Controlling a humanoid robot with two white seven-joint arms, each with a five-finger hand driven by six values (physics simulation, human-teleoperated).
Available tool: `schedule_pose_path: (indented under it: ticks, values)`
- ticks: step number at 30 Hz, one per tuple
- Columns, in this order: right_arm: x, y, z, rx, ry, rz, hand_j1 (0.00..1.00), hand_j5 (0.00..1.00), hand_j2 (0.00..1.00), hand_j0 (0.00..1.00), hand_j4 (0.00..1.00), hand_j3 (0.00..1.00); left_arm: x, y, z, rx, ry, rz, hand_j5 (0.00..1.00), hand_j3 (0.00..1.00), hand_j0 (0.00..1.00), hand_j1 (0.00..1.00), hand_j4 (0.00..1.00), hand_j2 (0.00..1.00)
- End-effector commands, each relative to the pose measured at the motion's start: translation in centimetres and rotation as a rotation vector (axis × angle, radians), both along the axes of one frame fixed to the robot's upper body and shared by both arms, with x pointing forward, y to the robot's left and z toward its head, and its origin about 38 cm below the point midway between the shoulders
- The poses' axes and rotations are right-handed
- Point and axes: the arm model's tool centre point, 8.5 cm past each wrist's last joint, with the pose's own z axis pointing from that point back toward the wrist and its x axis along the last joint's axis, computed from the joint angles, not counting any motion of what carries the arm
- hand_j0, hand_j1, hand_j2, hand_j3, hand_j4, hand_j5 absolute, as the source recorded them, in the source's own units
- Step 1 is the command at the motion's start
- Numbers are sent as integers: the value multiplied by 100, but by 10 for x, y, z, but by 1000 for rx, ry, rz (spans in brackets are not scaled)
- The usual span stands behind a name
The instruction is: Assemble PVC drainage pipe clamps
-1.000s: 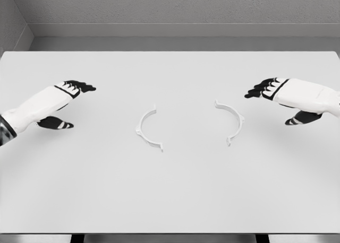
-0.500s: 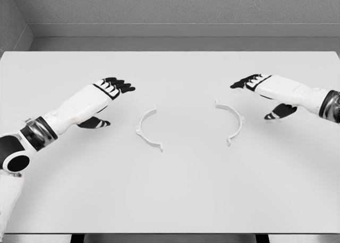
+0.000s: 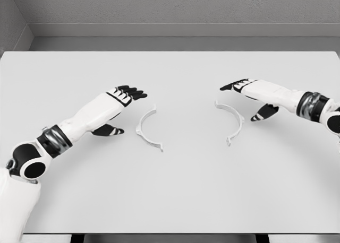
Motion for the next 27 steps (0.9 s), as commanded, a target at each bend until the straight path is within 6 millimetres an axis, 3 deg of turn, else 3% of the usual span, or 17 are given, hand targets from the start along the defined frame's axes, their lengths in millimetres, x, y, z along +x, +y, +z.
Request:
schedule_pose_path:
  ticks: [1,9,27]
  values:
    - [2,1,-8,7,21,-12,100,100,100,100,100,100,1,1,-8,-10,25,9,100,100,100,100,100,100]
    - [8,1,-17,-2,39,-30,100,100,100,100,100,100,3,-5,-13,-2,42,-10,100,100,100,100,100,100]
    - [12,11,-15,19,31,-20,100,100,100,100,100,100,15,-14,-17,-28,67,2,100,100,100,100,100,100]
